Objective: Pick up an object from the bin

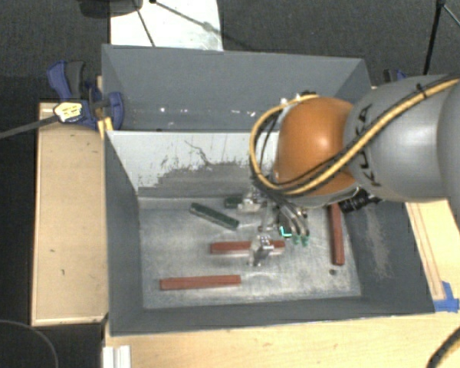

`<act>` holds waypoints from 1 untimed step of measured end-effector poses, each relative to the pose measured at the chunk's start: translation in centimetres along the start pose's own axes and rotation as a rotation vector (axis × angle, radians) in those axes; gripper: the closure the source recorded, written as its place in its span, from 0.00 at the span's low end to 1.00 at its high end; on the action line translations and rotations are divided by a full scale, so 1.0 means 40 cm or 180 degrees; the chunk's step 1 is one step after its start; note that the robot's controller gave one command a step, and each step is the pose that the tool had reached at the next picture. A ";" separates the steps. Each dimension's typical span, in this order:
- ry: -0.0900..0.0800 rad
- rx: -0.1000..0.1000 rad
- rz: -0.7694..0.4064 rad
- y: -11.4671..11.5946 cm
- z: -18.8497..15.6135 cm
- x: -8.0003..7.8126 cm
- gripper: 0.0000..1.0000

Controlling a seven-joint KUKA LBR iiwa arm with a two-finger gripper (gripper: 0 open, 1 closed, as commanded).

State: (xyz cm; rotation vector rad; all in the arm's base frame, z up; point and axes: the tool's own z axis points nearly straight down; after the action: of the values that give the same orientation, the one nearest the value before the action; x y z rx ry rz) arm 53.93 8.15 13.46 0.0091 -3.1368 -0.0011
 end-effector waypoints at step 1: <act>-0.0022 -0.0001 0.0008 -0.001 -0.008 -0.005 0.00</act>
Offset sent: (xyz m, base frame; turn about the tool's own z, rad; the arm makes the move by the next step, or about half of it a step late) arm -0.0001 -0.0214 -0.0646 -0.1221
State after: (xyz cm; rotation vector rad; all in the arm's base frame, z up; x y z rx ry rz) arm 54.13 8.12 13.78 0.0054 -3.1437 -0.0019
